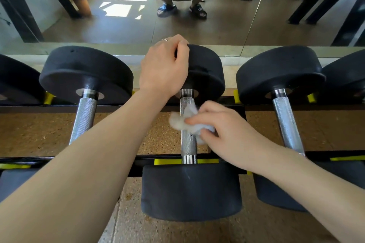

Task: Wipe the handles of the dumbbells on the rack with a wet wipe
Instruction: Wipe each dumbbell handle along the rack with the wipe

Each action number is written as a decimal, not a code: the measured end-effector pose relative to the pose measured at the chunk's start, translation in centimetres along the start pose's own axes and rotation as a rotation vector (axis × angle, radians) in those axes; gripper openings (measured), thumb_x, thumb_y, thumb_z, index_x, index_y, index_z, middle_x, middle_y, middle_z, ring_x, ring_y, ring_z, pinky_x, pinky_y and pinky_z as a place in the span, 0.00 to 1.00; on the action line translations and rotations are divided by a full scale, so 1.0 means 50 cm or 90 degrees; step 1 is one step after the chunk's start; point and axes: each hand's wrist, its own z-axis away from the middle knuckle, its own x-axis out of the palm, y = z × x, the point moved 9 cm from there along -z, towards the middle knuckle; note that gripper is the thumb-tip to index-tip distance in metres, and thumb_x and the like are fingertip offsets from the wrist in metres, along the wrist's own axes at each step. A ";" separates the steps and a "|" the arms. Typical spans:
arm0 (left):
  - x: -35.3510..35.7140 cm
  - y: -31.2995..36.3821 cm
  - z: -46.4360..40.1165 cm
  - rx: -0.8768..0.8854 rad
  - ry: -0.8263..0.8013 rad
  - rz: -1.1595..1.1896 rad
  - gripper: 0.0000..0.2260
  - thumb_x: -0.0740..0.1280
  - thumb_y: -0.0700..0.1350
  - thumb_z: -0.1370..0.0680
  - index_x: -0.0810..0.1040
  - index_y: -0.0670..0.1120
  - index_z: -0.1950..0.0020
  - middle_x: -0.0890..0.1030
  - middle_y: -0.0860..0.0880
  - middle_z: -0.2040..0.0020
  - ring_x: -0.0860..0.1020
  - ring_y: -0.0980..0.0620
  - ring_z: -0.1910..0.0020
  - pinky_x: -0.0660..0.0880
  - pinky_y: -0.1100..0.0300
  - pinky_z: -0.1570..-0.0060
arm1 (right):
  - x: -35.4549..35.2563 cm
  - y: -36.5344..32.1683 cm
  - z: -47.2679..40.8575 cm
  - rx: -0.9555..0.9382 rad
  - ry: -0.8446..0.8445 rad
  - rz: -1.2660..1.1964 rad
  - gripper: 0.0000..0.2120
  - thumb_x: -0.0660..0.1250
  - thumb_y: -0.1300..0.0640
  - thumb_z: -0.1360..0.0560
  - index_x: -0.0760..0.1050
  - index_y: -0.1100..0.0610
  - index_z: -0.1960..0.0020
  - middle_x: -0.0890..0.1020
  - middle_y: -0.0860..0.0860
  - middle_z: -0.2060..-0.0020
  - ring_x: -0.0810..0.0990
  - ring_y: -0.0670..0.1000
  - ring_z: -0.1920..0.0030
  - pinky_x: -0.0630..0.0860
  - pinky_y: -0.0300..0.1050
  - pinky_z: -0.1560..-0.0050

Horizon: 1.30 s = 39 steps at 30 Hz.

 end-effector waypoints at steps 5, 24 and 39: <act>0.000 0.001 -0.002 -0.006 0.000 -0.009 0.14 0.52 0.48 0.17 0.71 0.49 0.60 0.69 0.54 0.67 0.70 0.50 0.59 0.61 0.55 0.63 | 0.003 -0.040 -0.010 0.001 -0.133 -0.100 0.13 0.65 0.59 0.24 0.83 0.42 0.55 0.77 0.45 0.59 0.77 0.43 0.58 0.74 0.41 0.57; 0.000 0.005 -0.001 0.013 0.004 -0.011 0.17 0.53 0.47 0.17 0.63 0.56 0.66 0.65 0.56 0.70 0.69 0.57 0.66 0.59 0.69 0.69 | 0.085 0.041 0.074 0.278 -0.421 -0.097 0.15 0.55 0.53 0.19 0.67 0.54 0.64 0.68 0.49 0.66 0.68 0.46 0.63 0.63 0.39 0.64; -0.006 0.005 -0.001 0.009 0.010 -0.037 0.17 0.53 0.47 0.17 0.62 0.57 0.66 0.65 0.57 0.69 0.69 0.58 0.66 0.60 0.70 0.70 | 0.016 0.003 0.087 0.237 -0.343 -0.295 0.10 0.64 0.58 0.24 0.79 0.64 0.56 0.78 0.54 0.61 0.77 0.44 0.55 0.70 0.43 0.44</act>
